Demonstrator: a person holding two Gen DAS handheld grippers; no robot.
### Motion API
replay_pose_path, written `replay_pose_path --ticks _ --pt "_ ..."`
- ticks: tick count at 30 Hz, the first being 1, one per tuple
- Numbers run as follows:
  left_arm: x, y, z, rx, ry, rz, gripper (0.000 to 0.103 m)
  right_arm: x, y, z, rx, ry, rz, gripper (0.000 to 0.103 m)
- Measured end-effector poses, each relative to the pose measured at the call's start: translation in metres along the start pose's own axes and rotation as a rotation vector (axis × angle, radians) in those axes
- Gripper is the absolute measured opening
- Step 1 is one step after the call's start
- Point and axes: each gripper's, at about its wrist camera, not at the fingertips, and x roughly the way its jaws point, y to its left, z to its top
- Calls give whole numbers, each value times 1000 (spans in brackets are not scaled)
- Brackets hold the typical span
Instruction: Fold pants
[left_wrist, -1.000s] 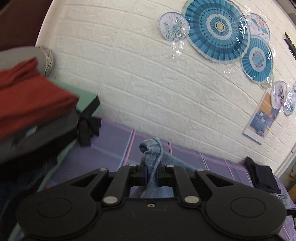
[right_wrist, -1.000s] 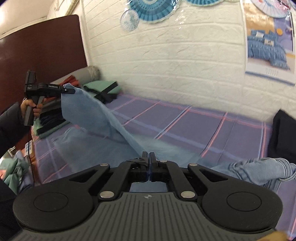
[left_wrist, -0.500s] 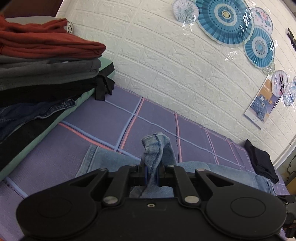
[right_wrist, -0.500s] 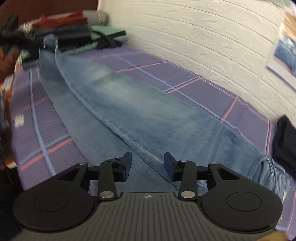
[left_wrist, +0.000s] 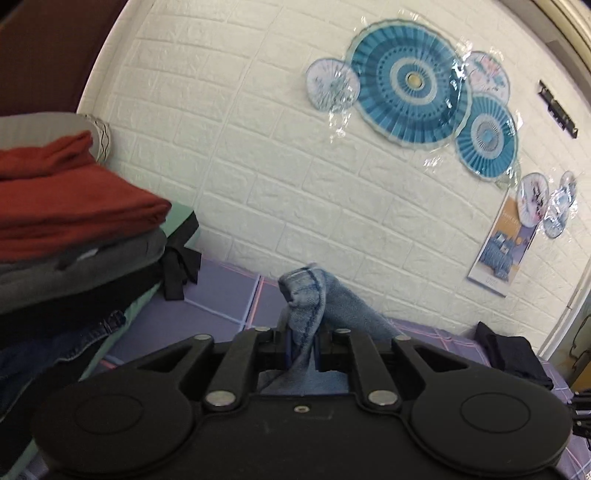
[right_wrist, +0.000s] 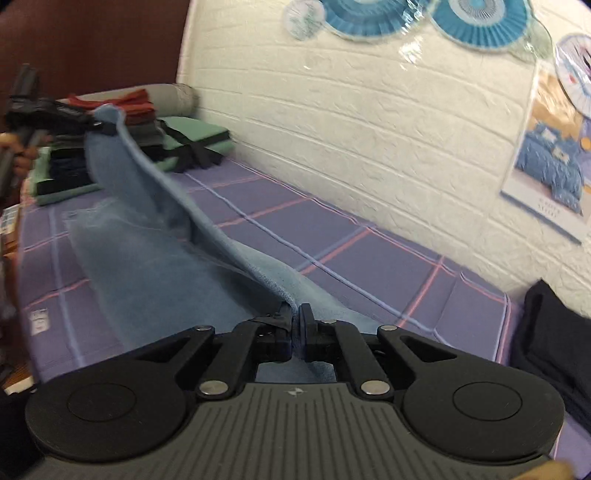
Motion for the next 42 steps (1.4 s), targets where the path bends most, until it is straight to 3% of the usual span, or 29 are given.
replay_pose_path --ticks 2,6,9,12,16,19,23,27,31,36,42 --pt "-7 10 -14 -18 28 28 103 1 12 -16 -21 70 36 4" --pt "-19 48 -64 -137 175 150 103 20 29 -61 -12 211 64 5" --pt "-37 77 -84 -281 221 229 103 27 33 -70 -9 222 52 5" --pt "-52 86 -78 -332 195 244 103 27 29 -66 11 226 66 5" --pt "-46 74 -60 -302 189 223 103 27 31 -64 4 231 62 6" --pt "-23 61 -57 -221 264 206 103 27 32 -68 20 222 52 9" --pt "7 46 -62 -100 350 239 103 29 28 -71 54 213 56 11" --pt "24 50 -73 -88 411 266 103 30 28 -72 62 211 57 13" --pt "24 42 -72 -35 410 258 103 31 27 -73 75 211 57 14" --pt "-2 39 -44 -67 238 243 103 30 25 -71 82 205 64 16" --pt "16 35 -34 -13 223 252 103 37 27 -70 97 205 49 18"
